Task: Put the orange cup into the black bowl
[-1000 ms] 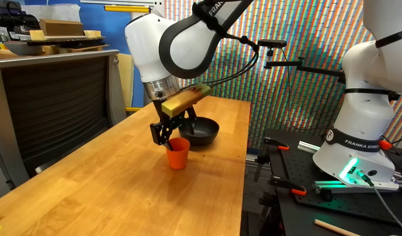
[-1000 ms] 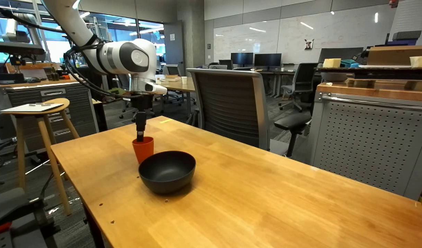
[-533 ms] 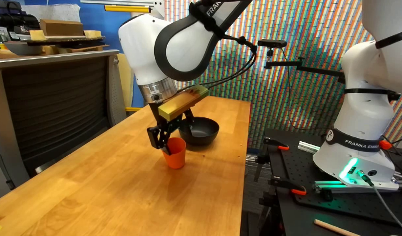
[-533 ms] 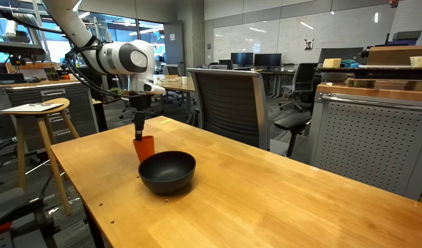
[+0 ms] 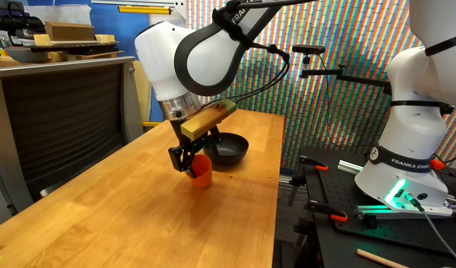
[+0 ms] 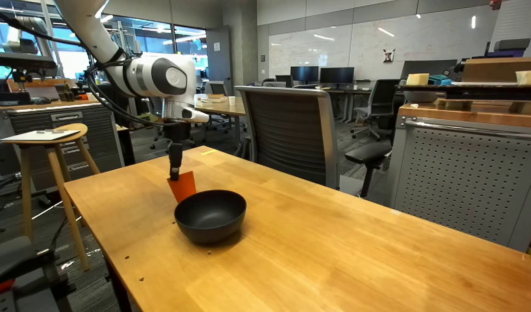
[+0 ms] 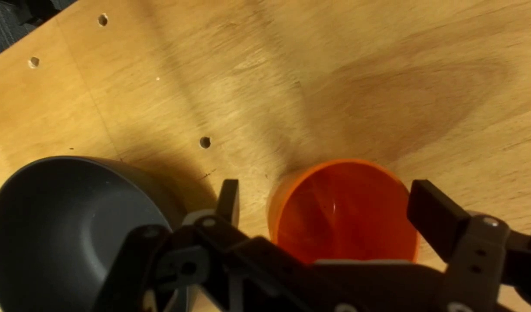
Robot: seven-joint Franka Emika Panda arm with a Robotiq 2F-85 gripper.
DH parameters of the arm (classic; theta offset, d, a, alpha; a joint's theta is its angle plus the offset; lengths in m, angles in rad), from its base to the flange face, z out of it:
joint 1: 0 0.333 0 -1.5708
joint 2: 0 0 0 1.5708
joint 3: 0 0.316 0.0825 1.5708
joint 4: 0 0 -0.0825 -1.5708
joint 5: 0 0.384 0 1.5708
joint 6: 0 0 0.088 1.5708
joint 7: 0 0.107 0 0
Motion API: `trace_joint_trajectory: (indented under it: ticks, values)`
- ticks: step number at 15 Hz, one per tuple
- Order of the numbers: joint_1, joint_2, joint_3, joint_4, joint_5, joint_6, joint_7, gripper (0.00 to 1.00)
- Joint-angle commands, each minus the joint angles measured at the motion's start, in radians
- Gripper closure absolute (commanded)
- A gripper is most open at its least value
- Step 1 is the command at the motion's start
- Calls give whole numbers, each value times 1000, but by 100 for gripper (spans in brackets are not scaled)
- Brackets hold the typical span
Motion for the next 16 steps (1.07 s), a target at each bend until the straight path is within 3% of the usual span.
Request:
trace_joint_trajectory:
  ticks: [1,11,14,16]
  values:
    - [-20,43,-8,35,28,-24,-53,19]
    - [-52,76,-15,29,77,-27,-119,95]
    - [-54,34,-10,-14,109,-18,-126,100]
    - [-61,-35,-10,-83,142,18,-122,96]
